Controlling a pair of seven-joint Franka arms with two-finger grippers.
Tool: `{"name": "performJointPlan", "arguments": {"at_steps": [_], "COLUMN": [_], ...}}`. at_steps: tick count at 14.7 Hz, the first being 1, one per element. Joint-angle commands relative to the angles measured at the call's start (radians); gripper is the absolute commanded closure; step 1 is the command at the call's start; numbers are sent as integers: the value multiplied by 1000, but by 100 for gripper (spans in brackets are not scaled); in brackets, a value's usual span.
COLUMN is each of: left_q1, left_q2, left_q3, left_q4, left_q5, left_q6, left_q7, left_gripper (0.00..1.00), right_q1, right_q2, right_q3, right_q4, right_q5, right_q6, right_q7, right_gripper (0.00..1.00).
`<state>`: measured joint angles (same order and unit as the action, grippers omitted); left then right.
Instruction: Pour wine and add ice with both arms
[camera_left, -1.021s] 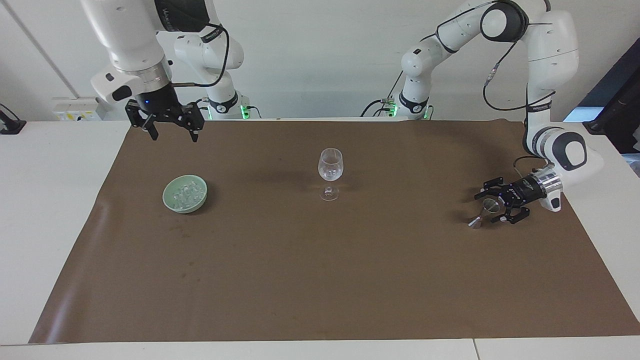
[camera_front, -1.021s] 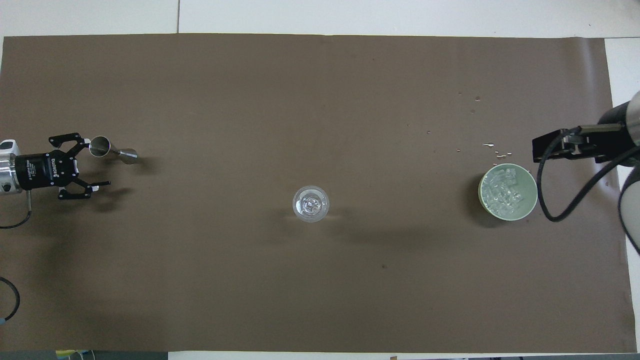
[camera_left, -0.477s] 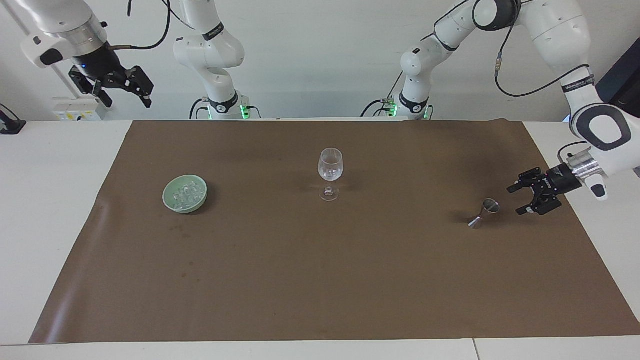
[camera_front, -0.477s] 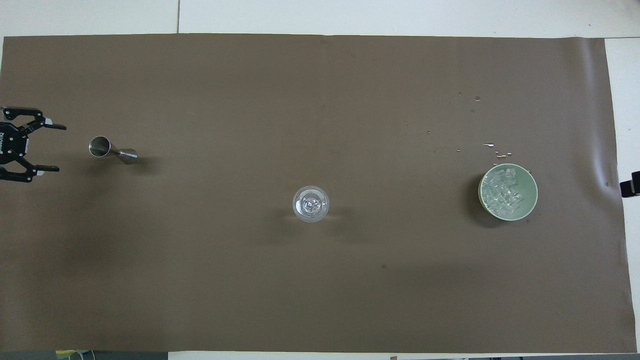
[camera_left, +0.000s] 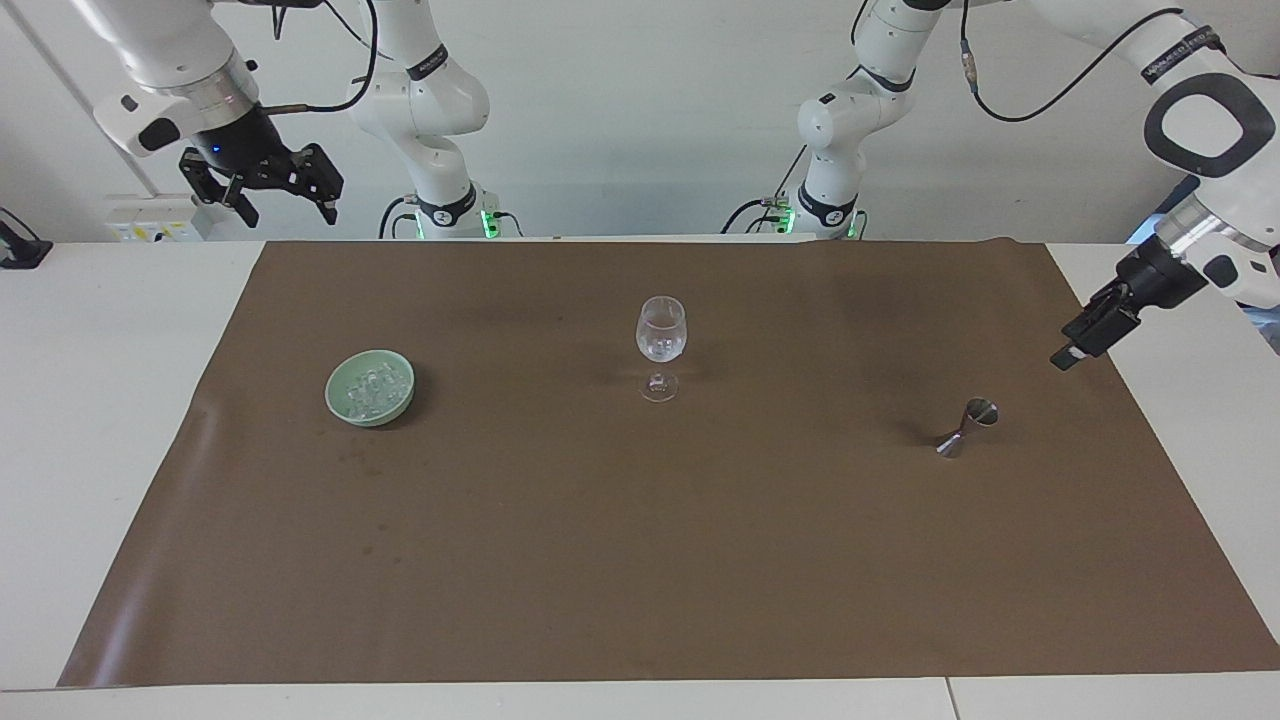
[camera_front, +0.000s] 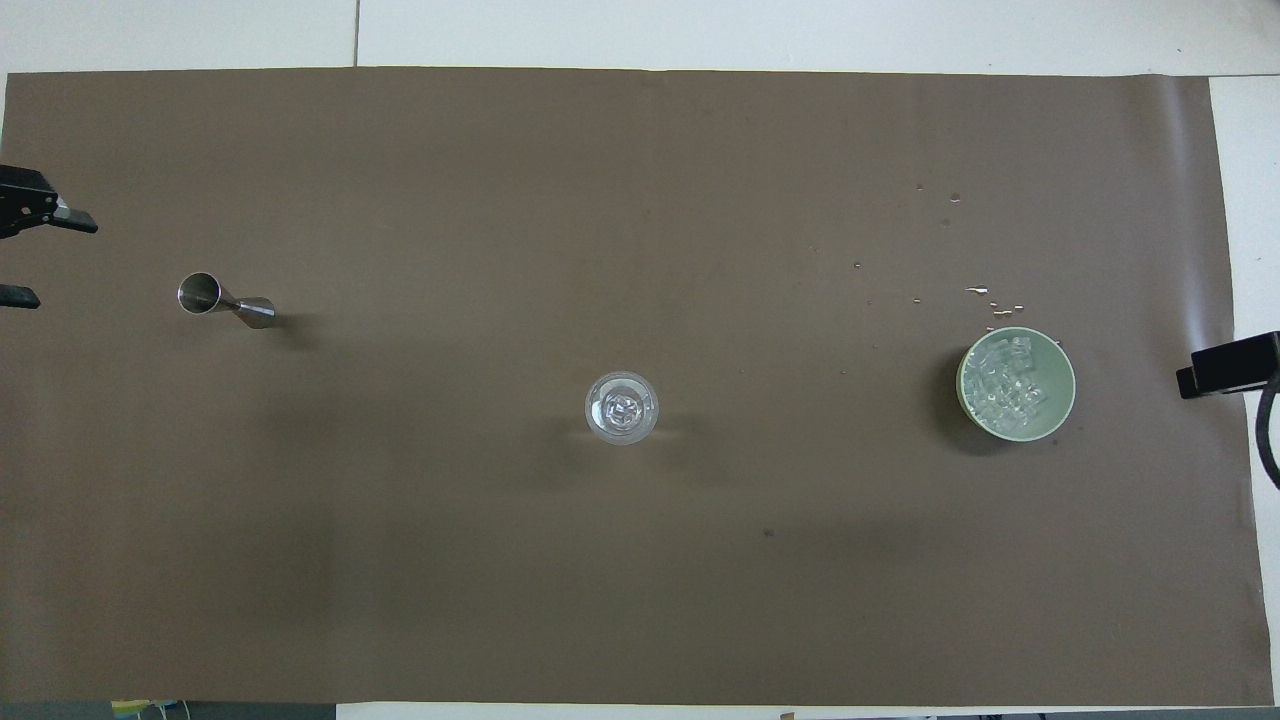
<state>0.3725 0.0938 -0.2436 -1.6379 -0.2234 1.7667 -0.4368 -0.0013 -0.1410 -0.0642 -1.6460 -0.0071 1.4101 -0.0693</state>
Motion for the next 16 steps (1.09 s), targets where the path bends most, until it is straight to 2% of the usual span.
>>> {"name": "performJointPlan", "arguments": {"at_steps": [1,6,9,12,14,16], "left_q1": [-95,-162,-203,-300,-365,-400], "left_q2": [-51,-74,-65,-55,-62,-72], "left_q3": [10,10,24,123,212,236], "left_q4": [-28,-26,48,128,136,135], "left_q5": [88,160,199,210,199,194], "left_q6": [4,-10,-88,-205,-255,-277], "left_q7": [52,283,348,408,444,478], "left_gripper": [0,0,0,0,0,0], "right_q1": [10,6,6,6,6,6], "right_q2": [-18,-29,-28,-29,-29,-29], "right_q3": [-55,-52,-49,-49,-46,-45], "right_q4": [-20,-44,-43,-44,-44,-43], "right_q5": [18,19,18,18,18,15], "right_q6": [-7,3,9,33,36,44], "right_q7": [-9,-7,-6,-7,-9,-10], "right_gripper": [0,0,0,0,0,0]}}
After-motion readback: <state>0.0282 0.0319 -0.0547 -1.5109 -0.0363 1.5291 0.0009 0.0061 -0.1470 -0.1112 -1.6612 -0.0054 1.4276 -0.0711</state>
